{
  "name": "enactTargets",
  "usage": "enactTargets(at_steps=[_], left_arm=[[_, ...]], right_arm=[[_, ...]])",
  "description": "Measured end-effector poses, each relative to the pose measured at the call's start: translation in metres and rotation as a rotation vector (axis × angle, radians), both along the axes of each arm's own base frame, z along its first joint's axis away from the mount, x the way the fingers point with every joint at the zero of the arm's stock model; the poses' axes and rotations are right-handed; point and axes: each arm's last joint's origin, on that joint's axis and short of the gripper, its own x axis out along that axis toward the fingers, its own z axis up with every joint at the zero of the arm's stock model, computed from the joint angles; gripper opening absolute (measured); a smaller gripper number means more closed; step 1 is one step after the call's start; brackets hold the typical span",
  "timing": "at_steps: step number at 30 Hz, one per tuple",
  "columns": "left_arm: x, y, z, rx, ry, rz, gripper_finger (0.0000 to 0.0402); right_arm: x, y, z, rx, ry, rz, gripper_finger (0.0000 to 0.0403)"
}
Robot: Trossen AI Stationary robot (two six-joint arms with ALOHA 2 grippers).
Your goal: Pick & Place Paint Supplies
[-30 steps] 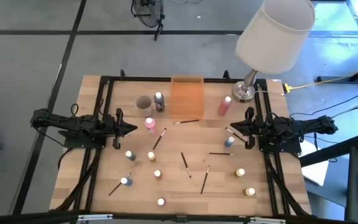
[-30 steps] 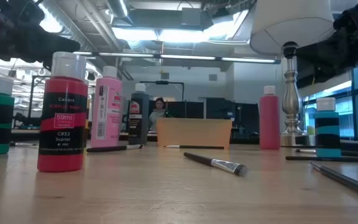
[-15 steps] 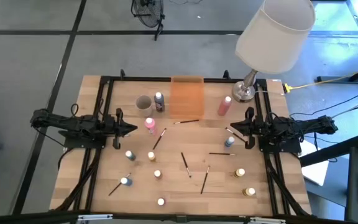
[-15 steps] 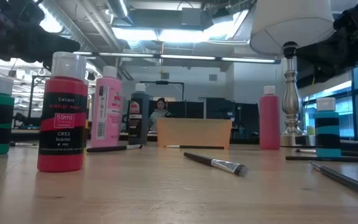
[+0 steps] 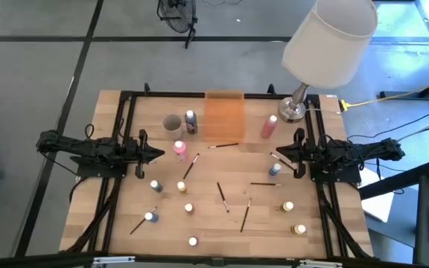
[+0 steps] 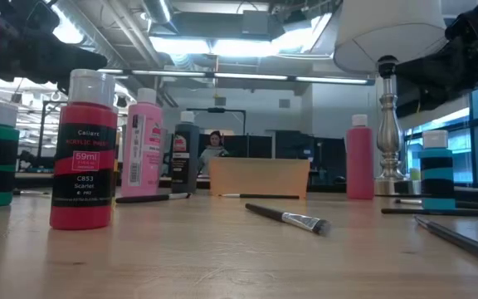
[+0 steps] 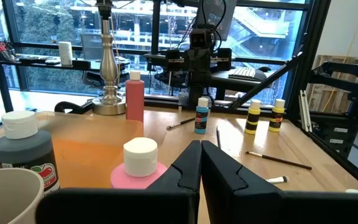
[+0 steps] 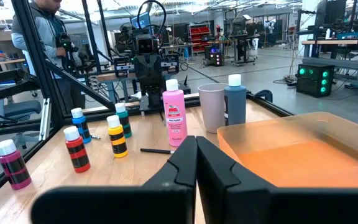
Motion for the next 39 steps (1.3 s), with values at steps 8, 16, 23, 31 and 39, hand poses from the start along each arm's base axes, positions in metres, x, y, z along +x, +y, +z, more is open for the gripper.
enactTargets(at_steps=[8,16,23,31,39], left_arm=[[0.000,0.000,0.000,0.000,0.000,0.000,0.0006],[0.000,0.000,0.000,0.000,0.000,0.000,0.0006],[0.000,0.000,0.000,0.000,0.000,0.000,0.0006],[0.000,0.000,0.002,-0.033,-0.022,-0.001,0.0006],[-0.005,0.000,0.029,-0.308,-0.325,-0.068,0.0006]], right_arm=[[0.000,0.000,0.000,0.000,0.000,0.000,0.0007],[0.000,0.000,0.000,0.000,0.000,0.007,0.0007],[0.000,0.000,0.002,0.019,-0.019,0.007,0.0007],[-0.004,-0.001,0.024,0.196,-0.265,0.030,0.0007],[-0.012,-0.002,0.044,0.300,-0.493,0.075,0.0007]])
